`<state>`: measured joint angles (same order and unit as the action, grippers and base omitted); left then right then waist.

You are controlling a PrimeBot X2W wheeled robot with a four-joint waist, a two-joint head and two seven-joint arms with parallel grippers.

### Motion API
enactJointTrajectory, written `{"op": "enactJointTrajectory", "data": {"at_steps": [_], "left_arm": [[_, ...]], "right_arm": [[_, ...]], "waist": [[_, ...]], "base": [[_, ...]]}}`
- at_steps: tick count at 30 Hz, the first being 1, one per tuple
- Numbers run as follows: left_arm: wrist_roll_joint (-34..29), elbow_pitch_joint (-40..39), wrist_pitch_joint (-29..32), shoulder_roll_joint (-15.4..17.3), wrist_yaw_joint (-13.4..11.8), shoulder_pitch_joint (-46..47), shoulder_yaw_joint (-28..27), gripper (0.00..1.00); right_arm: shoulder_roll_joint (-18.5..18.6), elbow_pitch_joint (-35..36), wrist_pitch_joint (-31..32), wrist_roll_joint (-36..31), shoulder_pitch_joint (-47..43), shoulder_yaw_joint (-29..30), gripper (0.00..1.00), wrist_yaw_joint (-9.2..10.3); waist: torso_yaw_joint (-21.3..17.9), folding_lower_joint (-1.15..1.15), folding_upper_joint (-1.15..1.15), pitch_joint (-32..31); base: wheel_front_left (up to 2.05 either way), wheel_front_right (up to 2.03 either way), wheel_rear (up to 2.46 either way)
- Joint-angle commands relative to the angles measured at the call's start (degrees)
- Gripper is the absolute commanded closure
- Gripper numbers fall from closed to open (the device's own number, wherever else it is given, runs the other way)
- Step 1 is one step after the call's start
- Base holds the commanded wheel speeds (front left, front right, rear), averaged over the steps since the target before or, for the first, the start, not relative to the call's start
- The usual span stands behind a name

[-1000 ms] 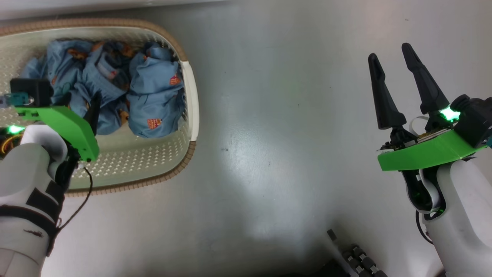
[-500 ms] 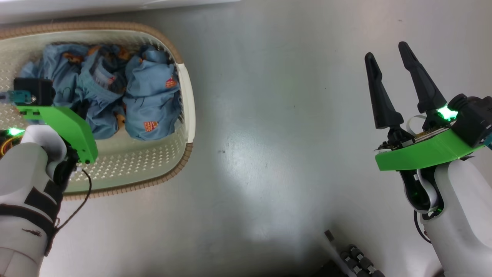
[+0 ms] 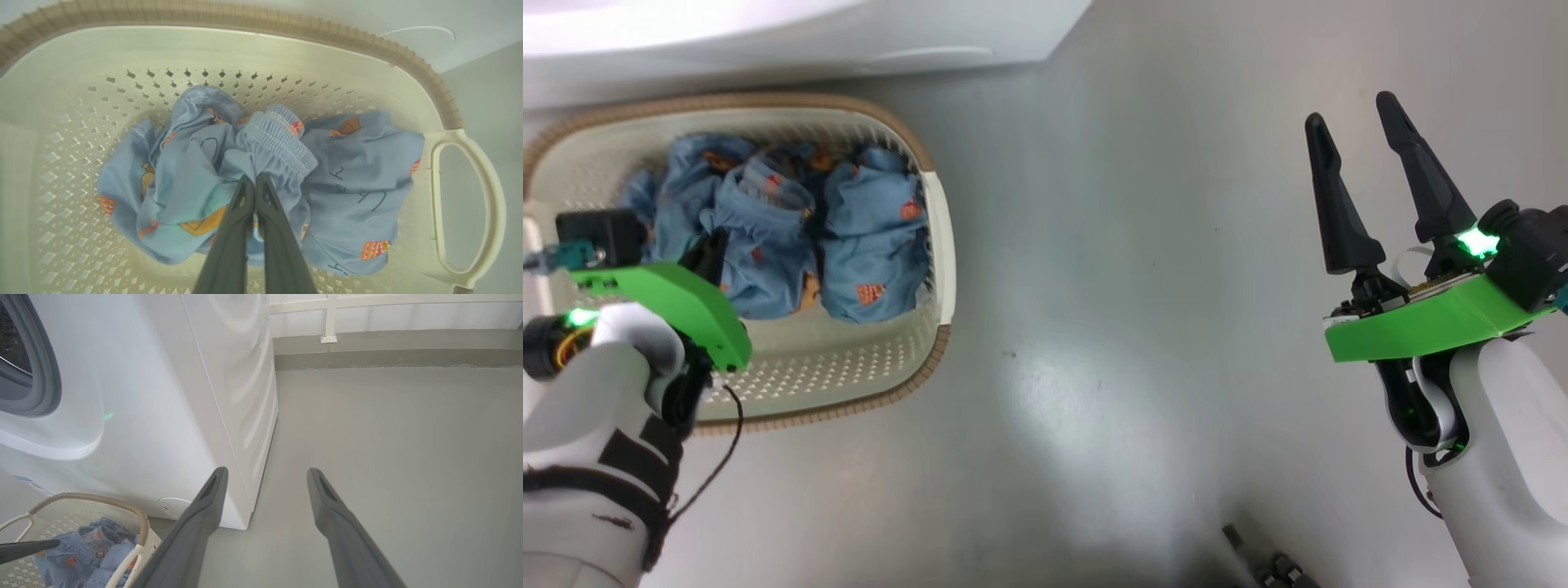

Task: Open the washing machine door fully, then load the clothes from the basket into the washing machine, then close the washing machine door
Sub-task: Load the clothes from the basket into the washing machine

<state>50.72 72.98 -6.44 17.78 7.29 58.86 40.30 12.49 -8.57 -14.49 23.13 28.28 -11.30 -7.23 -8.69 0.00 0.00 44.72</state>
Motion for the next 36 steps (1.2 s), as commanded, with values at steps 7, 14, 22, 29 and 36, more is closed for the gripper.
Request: {"op": "enactJointTrajectory", "data": {"at_steps": [7,14,22,29,36], "left_arm": [[1.66,-1.77,-6.24,2.07,0.20,-5.65,-0.73,1.00],[1.40,-3.13,-8.29,3.02,0.20,-9.02,-0.34,1.00],[-2.77,-11.14,-8.53,4.59,-0.96,-15.03,-5.30,1.00],[-9.45,-21.46,-8.54,4.71,-3.15,-23.29,-13.00,1.00],[-16.63,-32.92,-8.55,3.60,-4.60,-32.83,-20.83,1.00]], "right_arm": [[0.39,-0.46,-0.51,-0.21,-4.49,-0.88,0.00,-0.25],[0.32,-1.45,-0.51,0.12,-7.36,-0.90,0.00,-0.25],[1.04,-2.91,-0.51,0.73,-11.73,-0.55,0.00,-0.25],[1.69,-3.66,-0.51,1.03,-15.53,-0.49,0.00,-0.25],[2.56,-3.89,-0.51,1.34,-19.43,-0.35,0.00,-0.25]], "waist": [[2.14,0.00,0.00,-8.77],[2.76,0.00,0.00,-14.67],[3.97,0.00,0.00,-22.44],[4.85,0.00,0.00,-28.52],[5.60,0.00,0.00,-33.53]], "base": [[0.00,0.00,0.00],[0.00,0.00,0.00],[0.00,0.00,0.00],[0.00,0.00,0.00],[0.00,0.00,0.00]]}}
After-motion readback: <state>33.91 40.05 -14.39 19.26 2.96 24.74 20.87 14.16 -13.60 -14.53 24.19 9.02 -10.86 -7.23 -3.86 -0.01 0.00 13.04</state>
